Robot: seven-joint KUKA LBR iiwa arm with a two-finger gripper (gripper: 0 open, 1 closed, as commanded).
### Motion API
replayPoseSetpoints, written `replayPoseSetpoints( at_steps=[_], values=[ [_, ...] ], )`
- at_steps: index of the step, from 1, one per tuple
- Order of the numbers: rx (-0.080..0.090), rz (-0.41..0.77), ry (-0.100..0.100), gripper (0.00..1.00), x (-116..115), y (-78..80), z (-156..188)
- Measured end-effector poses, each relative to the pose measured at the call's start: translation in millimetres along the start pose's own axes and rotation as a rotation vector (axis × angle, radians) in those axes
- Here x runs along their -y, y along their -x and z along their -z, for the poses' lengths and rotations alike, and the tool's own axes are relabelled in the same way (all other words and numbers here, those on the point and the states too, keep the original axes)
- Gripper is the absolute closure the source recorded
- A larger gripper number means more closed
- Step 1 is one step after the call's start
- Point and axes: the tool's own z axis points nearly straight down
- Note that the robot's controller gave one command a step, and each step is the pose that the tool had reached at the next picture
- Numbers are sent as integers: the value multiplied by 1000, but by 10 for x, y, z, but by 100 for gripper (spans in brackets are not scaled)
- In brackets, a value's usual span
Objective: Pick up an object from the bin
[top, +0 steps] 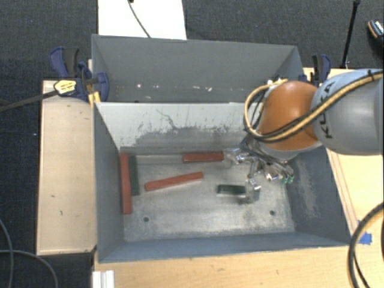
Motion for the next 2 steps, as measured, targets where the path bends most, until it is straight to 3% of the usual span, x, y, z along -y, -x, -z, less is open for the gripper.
replayPoseSetpoints(
  at_steps=[1, 2],
  values=[
    [-2, 6, 4, 100, -50, 1, -6],
    [5, 10, 1, 100, -83, 63, 1723]
  ],
)
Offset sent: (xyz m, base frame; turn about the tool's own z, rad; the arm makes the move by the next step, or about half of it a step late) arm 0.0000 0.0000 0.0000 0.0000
